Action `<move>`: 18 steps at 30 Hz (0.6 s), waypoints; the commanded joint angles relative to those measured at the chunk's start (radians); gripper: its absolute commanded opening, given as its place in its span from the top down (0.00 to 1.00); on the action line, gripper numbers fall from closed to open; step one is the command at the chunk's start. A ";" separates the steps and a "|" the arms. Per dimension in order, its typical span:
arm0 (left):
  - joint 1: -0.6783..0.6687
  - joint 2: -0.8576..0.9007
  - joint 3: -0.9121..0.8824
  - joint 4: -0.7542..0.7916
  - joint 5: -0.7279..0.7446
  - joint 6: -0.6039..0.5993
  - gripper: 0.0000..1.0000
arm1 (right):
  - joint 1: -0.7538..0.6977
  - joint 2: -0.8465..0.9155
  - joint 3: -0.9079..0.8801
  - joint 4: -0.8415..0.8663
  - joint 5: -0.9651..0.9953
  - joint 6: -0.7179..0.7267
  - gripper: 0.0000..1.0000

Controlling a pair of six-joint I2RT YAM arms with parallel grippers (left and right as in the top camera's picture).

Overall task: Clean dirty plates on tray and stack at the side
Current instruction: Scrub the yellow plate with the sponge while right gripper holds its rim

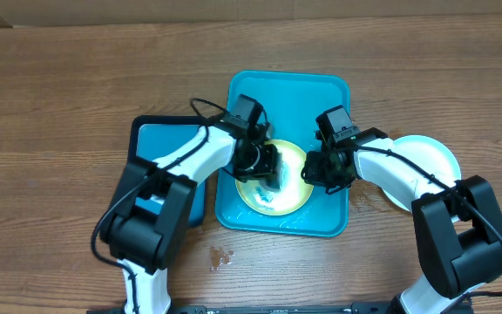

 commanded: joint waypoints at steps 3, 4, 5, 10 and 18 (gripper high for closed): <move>-0.059 0.040 -0.016 -0.048 0.163 0.011 0.96 | 0.008 -0.002 -0.010 0.011 -0.001 0.009 0.96; -0.059 0.030 -0.016 -0.064 0.143 0.018 0.96 | 0.008 -0.002 -0.010 0.011 -0.001 0.009 0.96; -0.059 0.014 -0.016 -0.092 0.103 0.030 0.96 | 0.008 -0.002 -0.010 0.011 -0.001 0.009 0.96; -0.056 -0.052 -0.016 -0.220 -0.192 0.038 0.96 | 0.008 -0.002 -0.010 0.011 -0.001 0.009 0.96; -0.050 -0.092 -0.016 -0.322 -0.771 -0.014 0.96 | 0.008 -0.002 -0.010 0.014 -0.001 0.009 0.96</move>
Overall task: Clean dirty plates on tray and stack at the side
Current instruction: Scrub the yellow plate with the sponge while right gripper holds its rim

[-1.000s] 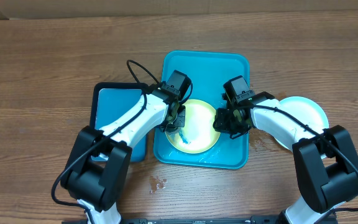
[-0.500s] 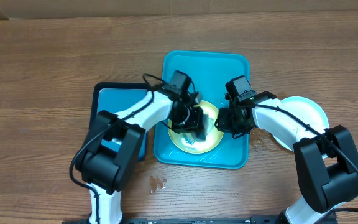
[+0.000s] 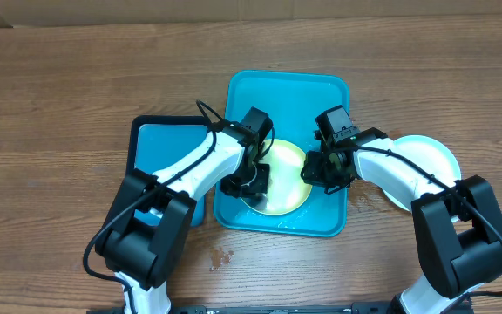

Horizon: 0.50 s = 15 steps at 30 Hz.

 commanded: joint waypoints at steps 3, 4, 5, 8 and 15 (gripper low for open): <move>0.006 0.000 -0.014 0.005 -0.397 -0.013 0.96 | 0.007 -0.001 -0.010 0.010 0.008 0.009 0.96; 0.009 0.000 -0.011 0.012 -0.399 -0.006 0.96 | 0.007 -0.001 -0.010 0.010 0.008 0.009 0.96; 0.012 0.000 -0.008 0.021 -0.399 0.000 0.96 | 0.007 -0.001 -0.010 0.010 0.008 0.009 0.96; 0.019 0.000 0.007 0.034 -0.377 0.001 0.96 | 0.007 -0.001 -0.010 0.010 0.008 0.009 0.96; 0.021 0.017 0.014 0.200 0.197 -0.013 0.96 | 0.007 -0.001 -0.010 0.010 0.008 0.009 0.96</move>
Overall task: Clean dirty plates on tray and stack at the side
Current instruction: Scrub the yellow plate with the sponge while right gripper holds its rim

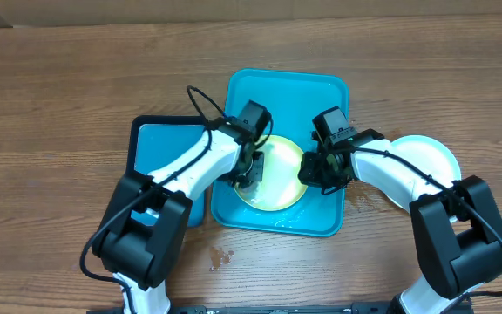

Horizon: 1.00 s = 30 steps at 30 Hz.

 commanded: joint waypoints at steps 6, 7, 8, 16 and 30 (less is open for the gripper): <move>-0.050 0.090 0.010 0.183 0.604 -0.061 0.96 | -0.005 -0.001 -0.008 -0.001 0.025 -0.004 0.96; -0.060 0.098 0.010 0.187 0.620 -0.060 0.96 | -0.005 -0.001 -0.008 -0.001 0.025 -0.004 0.96; -0.069 0.107 0.010 0.187 0.622 -0.060 0.96 | -0.005 -0.001 -0.008 -0.002 0.025 -0.004 0.96; -0.068 0.110 0.011 0.094 0.584 -0.049 0.96 | -0.005 -0.001 -0.008 -0.001 0.025 -0.004 0.96; 0.014 0.090 0.123 -0.233 -0.170 -0.052 0.96 | -0.005 -0.001 -0.008 -0.001 0.025 -0.004 0.96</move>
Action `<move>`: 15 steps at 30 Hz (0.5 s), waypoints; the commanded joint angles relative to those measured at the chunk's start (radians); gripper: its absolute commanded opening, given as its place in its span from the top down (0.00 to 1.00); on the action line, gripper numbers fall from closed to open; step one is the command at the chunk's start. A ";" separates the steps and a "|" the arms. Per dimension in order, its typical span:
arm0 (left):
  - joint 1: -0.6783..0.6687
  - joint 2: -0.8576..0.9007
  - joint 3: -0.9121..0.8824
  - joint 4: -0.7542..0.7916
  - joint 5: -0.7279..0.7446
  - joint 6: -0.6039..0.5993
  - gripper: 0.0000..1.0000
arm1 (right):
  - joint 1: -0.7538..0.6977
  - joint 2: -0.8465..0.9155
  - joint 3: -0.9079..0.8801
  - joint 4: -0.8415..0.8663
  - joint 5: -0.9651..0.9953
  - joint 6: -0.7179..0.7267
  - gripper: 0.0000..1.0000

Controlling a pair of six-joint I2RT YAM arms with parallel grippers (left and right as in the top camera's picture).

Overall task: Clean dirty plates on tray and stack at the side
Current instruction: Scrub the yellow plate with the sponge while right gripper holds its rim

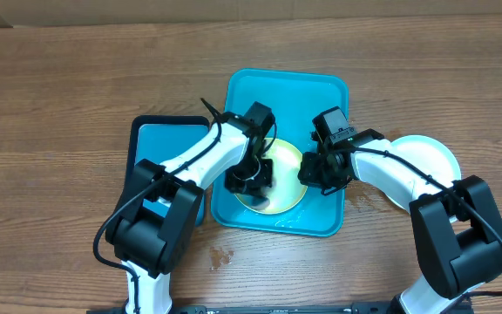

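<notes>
A yellow-green plate (284, 174) lies in the near half of the teal tray (288, 92). My left gripper (249, 181) points down onto the plate's left part. Its fingers are hidden under the wrist, so whether they hold anything does not show. My right gripper (310, 170) sits at the plate's right rim and looks shut on it. A white plate (430, 157) rests on the table to the right of the tray, partly under the right arm.
A dark-rimmed blue tray (159, 148) lies left of the teal tray, with the left arm crossing over it. Small wet spots (220, 255) mark the wood near the front edge.
My left gripper has moved a little nearer and to the right on the plate. The right gripper and the plate are where they were.
At first the plate showed bluish smears near its front, with my left gripper over its left-centre. Then the gripper was at the plate's near-left and the smears were gone. It has since shifted about on the left part, while the right gripper stayed at the right rim.
</notes>
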 commanded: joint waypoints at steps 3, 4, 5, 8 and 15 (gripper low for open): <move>0.022 0.004 0.076 -0.055 -0.484 0.001 0.96 | -0.006 -0.001 -0.008 0.002 0.029 -0.002 0.96; 0.022 0.004 0.093 -0.060 -0.532 0.002 0.96 | -0.006 -0.001 -0.008 0.002 0.029 -0.002 0.96; 0.022 0.004 0.106 -0.059 -0.562 0.013 0.96 | -0.006 -0.001 -0.008 0.002 0.029 -0.002 0.96; 0.022 0.004 0.133 -0.019 -0.587 0.097 0.96 | -0.006 -0.001 -0.008 0.002 0.029 -0.002 0.96; 0.016 0.008 0.129 0.064 -0.324 0.133 0.96 | -0.006 -0.001 -0.008 0.002 0.029 -0.002 0.96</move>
